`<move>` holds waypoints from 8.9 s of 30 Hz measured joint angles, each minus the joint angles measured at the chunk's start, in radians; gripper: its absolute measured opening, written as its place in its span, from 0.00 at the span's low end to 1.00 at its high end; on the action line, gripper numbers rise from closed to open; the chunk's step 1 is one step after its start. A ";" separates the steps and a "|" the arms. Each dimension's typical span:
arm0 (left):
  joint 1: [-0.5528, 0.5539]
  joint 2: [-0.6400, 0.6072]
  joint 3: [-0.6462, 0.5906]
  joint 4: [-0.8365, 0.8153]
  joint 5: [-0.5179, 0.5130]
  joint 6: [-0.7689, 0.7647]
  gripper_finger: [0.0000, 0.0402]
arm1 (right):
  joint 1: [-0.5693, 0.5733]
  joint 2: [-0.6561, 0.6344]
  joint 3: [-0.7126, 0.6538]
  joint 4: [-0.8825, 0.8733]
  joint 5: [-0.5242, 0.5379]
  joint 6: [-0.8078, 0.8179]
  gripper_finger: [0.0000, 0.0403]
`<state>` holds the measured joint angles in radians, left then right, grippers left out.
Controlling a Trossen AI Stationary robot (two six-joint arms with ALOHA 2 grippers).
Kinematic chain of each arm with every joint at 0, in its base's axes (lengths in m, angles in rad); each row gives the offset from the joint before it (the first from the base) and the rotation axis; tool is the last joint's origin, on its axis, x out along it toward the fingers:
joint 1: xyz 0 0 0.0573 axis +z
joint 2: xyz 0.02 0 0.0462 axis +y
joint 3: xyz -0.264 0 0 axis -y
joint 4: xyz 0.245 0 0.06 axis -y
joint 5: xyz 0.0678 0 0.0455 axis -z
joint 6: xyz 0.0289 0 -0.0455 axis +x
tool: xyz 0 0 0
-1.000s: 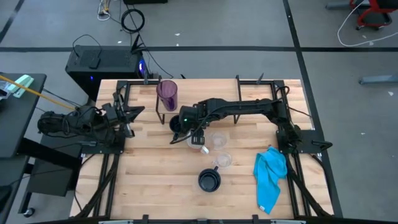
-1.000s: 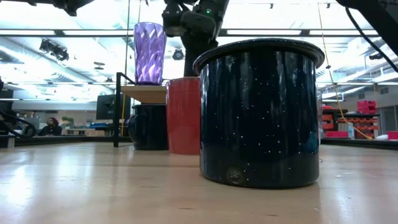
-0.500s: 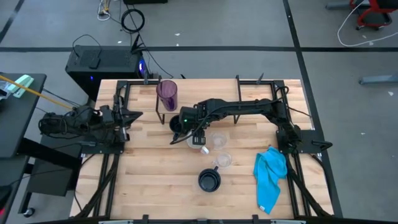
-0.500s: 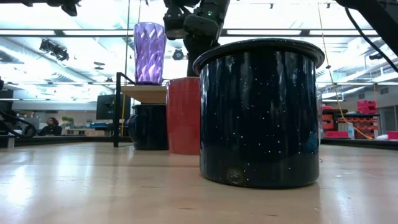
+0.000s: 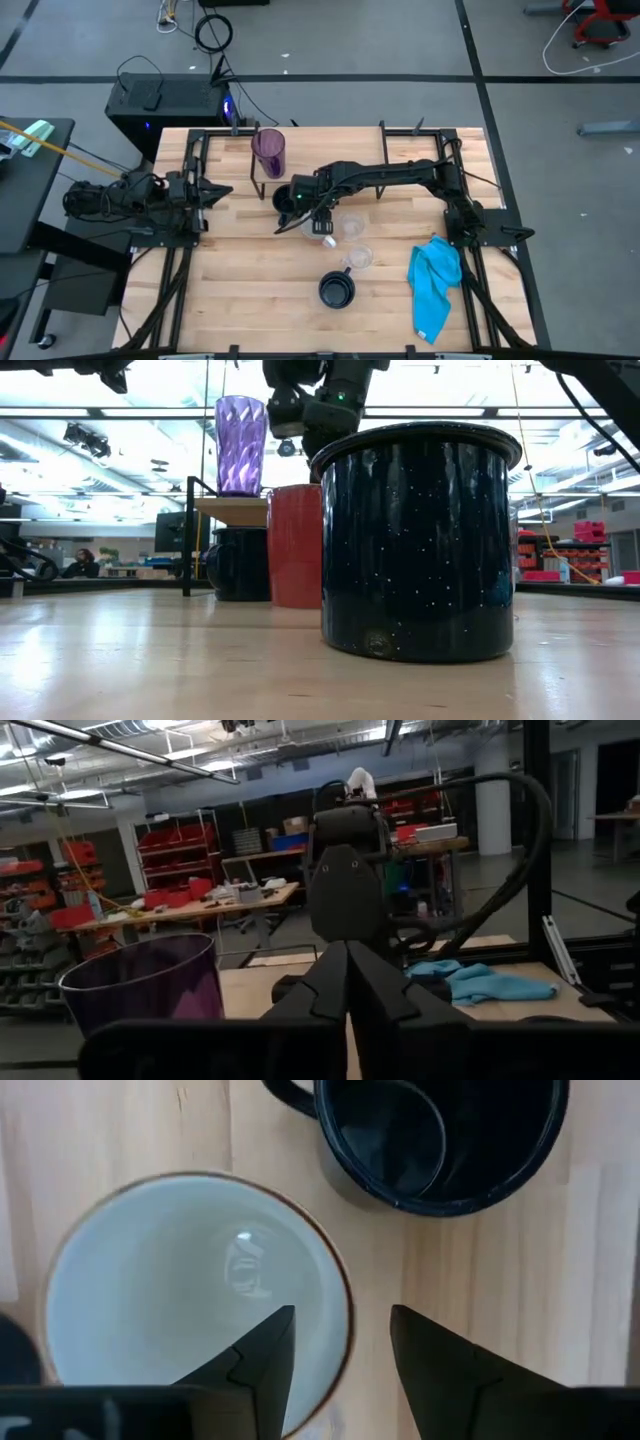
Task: Stack small to large cups/mugs on shelf
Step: Put the orange mug on the shelf
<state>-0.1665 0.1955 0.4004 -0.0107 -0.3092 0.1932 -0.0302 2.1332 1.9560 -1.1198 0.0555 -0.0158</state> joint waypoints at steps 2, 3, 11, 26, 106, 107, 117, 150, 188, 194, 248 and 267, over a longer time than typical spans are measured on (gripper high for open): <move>0.000 0.000 0.000 -0.001 0.000 -0.004 0.07 | -0.001 0.000 -0.025 0.016 0.001 -0.001 0.42; 0.000 0.000 0.000 -0.001 0.000 -0.006 0.07 | -0.001 0.001 -0.035 0.020 0.001 -0.001 0.42; 0.000 0.000 0.000 -0.001 0.000 -0.002 0.03 | -0.009 0.001 -0.046 0.036 -0.002 0.004 0.37; 0.000 0.000 0.000 -0.003 0.000 0.000 0.07 | -0.008 0.001 -0.046 0.030 -0.052 0.008 0.12; 0.000 0.000 0.000 0.029 -0.001 0.054 0.02 | -0.270 -0.066 0.400 -0.150 -0.044 -0.073 0.04; 0.000 0.000 0.000 0.029 -0.001 0.054 0.02 | -0.273 -0.065 0.400 -0.150 -0.046 -0.070 0.04; 0.000 0.000 0.000 0.028 -0.001 0.054 0.07 | -0.282 -0.065 0.400 -0.160 -0.045 -0.074 0.04; 0.000 0.000 0.000 0.021 -0.001 0.053 0.03 | -0.317 -0.071 0.398 -0.144 -0.064 -0.088 0.09; 0.000 0.000 0.000 0.021 -0.001 0.053 0.05 | -0.322 -0.073 0.401 -0.170 -0.068 -0.093 0.20; 0.000 0.000 0.000 0.021 -0.001 0.053 0.05 | -0.322 -0.073 0.401 -0.148 -0.069 -0.111 0.20; 0.000 0.000 0.000 0.003 -0.001 0.034 0.06 | 0.042 -0.190 0.151 -0.017 0.239 0.061 0.37; 0.000 0.000 0.000 -0.002 -0.001 0.034 0.05 | 0.043 -0.191 -0.031 0.090 0.329 0.111 0.37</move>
<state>-0.1669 0.1959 0.4007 -0.0124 -0.3103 0.2276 0.0129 1.9427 1.9252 -1.0301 0.3846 0.0952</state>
